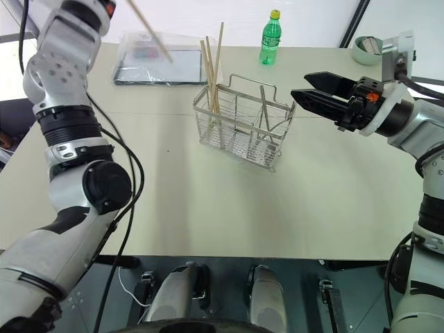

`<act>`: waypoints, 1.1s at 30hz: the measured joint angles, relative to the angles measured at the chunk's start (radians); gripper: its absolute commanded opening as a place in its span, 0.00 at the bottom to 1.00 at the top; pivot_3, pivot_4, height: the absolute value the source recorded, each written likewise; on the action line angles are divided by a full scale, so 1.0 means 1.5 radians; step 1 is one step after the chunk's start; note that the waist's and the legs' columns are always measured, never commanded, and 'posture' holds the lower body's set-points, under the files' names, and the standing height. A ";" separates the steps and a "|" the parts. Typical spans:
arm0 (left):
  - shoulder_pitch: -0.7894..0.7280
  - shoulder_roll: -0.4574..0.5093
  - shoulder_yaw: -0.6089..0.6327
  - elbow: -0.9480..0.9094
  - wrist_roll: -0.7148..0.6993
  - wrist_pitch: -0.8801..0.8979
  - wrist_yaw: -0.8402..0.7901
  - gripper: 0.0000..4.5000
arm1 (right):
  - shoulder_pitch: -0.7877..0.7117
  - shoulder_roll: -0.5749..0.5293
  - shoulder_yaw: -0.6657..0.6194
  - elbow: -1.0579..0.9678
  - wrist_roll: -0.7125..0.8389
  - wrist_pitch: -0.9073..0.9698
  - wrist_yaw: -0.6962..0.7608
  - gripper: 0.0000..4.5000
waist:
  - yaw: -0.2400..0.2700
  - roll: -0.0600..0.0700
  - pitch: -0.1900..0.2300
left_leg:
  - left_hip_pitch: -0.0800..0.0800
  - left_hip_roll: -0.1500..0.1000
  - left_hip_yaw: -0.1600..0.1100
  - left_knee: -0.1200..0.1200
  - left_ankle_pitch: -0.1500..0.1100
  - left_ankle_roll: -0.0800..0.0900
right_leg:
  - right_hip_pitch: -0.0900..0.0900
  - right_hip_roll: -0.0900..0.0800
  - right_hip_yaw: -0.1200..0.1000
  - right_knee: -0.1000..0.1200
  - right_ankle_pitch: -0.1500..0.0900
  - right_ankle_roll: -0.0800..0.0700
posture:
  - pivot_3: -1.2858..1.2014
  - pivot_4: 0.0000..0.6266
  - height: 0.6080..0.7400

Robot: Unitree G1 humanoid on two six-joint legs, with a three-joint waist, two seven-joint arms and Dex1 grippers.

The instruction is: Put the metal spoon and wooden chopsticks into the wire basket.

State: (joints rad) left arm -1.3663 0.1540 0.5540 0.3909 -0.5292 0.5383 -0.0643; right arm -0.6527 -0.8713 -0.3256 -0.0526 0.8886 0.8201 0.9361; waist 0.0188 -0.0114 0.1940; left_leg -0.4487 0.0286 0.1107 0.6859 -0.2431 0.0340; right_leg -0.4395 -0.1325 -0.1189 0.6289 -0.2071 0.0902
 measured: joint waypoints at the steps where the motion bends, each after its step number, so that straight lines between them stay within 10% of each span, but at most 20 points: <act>1: 0.003 -0.008 -0.017 -0.008 -0.005 0.003 -0.009 0.01 | -0.001 0.000 0.000 0.000 0.000 0.000 0.000 0.77 | -0.001 0.000 0.000 | 0.000 0.000 0.000 0.000 0.000 0.000 | 0.000 0.000 0.000 0.000 0.000 0.000 | 0.52 0.24 0.75; 17: 0.209 -0.057 -0.312 -0.125 0.135 -0.094 -0.091 0.01 | -0.001 0.000 -0.028 -0.005 0.021 0.022 -0.038 0.77 | -0.002 0.000 0.000 | 0.001 0.001 0.000 0.000 -0.002 0.003 | 0.000 0.002 0.001 0.001 0.000 0.000 | 0.52 0.24 0.75; 25: 0.252 -0.062 -0.334 -0.151 0.142 -0.095 -0.107 0.95 | -0.001 0.001 -0.028 -0.008 0.025 0.030 -0.052 0.77 | -0.003 0.000 0.000 | 0.001 0.002 0.000 0.000 -0.002 0.003 | 0.000 0.002 0.001 0.001 0.000 0.000 | 0.52 0.24 0.75; 33: 0.200 0.068 -0.255 -0.172 0.056 0.054 -0.143 0.99 | -0.004 0.002 -0.020 0.000 0.012 0.022 -0.045 0.77 | -0.006 0.000 0.000 | 0.001 0.002 0.000 0.000 -0.002 0.003 | -0.001 0.003 0.001 0.001 0.000 0.000 | 0.52 0.24 0.75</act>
State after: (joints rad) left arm -1.0665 0.2554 0.1713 0.1322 -0.4447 0.6196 -0.2794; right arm -0.6583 -0.8681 -0.3556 -0.0520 0.9071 0.8535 0.8679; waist 0.0093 -0.0111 0.1941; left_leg -0.4474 0.0319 0.1100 0.6857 -0.2457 0.0386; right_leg -0.4407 -0.1283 -0.1177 0.6304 -0.2072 0.0897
